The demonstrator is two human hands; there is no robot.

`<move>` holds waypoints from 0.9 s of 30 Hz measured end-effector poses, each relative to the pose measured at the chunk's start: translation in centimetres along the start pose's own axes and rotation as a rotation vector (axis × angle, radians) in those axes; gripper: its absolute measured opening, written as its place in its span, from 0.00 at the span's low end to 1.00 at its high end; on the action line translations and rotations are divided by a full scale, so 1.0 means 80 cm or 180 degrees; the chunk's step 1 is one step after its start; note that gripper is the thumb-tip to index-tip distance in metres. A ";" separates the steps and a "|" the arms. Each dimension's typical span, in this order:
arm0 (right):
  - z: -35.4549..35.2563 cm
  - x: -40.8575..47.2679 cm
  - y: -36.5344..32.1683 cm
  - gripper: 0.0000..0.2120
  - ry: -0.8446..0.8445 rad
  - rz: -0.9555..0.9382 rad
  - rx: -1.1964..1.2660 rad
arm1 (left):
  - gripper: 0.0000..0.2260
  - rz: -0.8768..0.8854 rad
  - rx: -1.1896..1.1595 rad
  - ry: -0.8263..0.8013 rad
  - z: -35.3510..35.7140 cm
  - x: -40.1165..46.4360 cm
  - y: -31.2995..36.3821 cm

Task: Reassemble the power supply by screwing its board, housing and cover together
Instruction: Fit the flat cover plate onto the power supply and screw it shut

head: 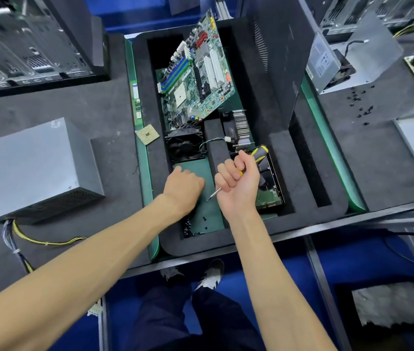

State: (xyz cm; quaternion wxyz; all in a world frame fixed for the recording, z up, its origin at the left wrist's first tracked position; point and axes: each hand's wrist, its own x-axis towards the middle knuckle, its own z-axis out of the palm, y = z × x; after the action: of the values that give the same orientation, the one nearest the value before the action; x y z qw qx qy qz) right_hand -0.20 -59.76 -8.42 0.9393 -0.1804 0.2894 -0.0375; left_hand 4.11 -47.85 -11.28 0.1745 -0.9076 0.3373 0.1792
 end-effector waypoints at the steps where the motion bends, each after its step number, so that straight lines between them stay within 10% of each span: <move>1: -0.003 0.000 -0.001 0.20 -0.0021 0.0015 0.0066 | 0.11 0.0024 -0.0012 -0.0005 0.001 0.001 0.000; 13: -0.014 0.000 -0.008 0.18 -0.0098 0.0131 0.0568 | 0.04 0.0087 -0.0180 0.0146 0.007 0.008 0.001; 19: -0.010 -0.010 -0.010 0.17 -0.0228 0.0164 0.1336 | 0.06 -0.0551 -0.3468 0.1034 -0.031 -0.036 -0.017; 27: 0.066 -0.029 0.016 0.15 -0.0458 0.0496 0.1759 | 0.10 -0.0371 -0.5995 0.1110 -0.060 -0.139 -0.060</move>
State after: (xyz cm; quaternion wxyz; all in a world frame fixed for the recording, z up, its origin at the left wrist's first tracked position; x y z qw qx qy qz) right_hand 0.78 -56.52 -3.61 0.9710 0.1027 0.2138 -0.0298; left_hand 0.47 -40.39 -1.17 -0.6706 -0.7046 0.0304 0.2301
